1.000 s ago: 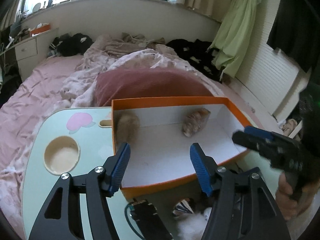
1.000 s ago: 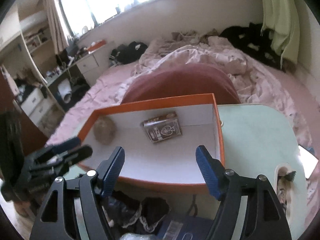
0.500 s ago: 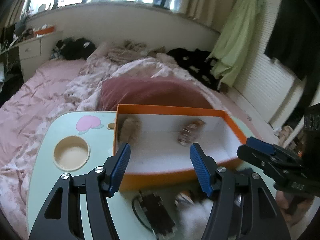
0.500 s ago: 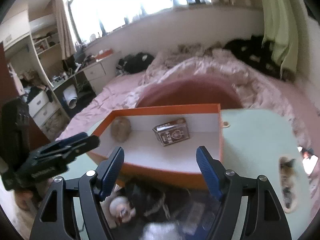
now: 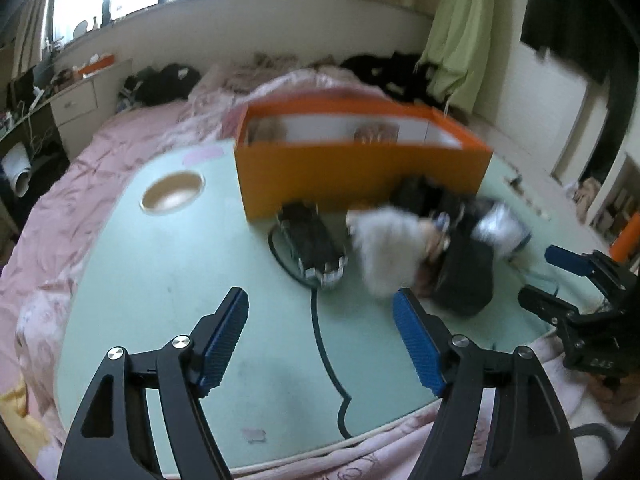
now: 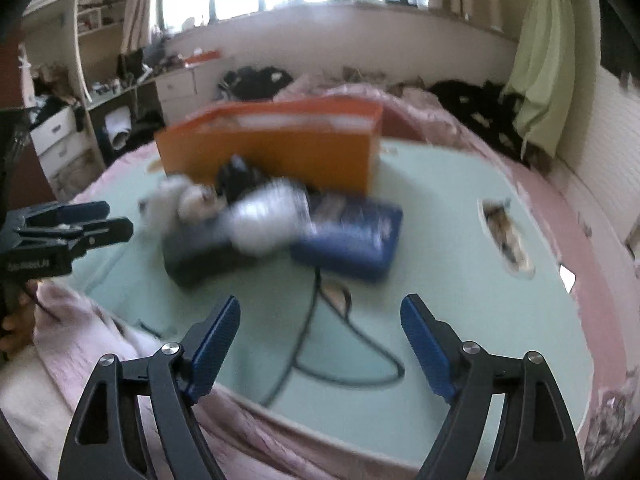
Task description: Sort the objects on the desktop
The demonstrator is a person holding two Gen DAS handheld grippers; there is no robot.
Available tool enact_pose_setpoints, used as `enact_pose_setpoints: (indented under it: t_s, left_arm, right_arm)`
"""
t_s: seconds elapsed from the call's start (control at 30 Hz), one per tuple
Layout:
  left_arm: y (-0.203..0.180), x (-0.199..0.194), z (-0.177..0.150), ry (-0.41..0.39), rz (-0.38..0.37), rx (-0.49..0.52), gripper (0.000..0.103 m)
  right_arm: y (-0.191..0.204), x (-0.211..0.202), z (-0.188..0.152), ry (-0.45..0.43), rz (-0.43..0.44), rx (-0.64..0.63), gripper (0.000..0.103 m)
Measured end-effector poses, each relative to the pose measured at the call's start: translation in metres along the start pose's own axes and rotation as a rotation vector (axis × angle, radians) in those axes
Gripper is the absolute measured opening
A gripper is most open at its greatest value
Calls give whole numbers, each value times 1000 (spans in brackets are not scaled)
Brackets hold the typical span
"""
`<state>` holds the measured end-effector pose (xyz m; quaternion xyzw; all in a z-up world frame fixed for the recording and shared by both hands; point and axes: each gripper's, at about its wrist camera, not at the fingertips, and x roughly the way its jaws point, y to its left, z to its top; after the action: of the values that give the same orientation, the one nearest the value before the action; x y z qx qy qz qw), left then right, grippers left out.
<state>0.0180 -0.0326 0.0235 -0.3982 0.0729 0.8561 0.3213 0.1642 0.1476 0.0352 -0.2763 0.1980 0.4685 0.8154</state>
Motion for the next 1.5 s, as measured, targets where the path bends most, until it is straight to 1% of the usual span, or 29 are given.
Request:
enact_pose_setpoints:
  t_s: [0.07,0.1,0.13,0.17,0.23,0.27,0.3,0.47,1.5]
  left_arm:
    - [0,7,0,34,0,-6,75]
    - [1,13,-1,57,4,-9,75]
    - [0,16,-1,58,31,2,78]
    - [0,18,-3,58,48,10,85]
    - [0,19,-5,62,40,14,91]
    - [0,22,-5,67,29,22,100]
    - [-1,25,-6,76,25,31,103]
    - [-2,24,-5,62,14,44,103]
    - [0,24,-4,64,-6,63,103]
  right_arm:
    - [0,0,-5,-43,-52,-20,96]
    - [-3,2,-4,-42,-41,-10,99]
    - [-5,4,-4,-41,-30,0,102]
    - [-6,6,-4,-52,-39,2,103]
    - [-7,6,-5,-59,-33,0,103]
    - [-8,6,-6,-61,-31,-1,103]
    - [-9,7,-6,-62,-27,-4,103]
    - [-10,7,-6,-66,-16,-12,103]
    - [-7,7,-4,-91,45,-60,103]
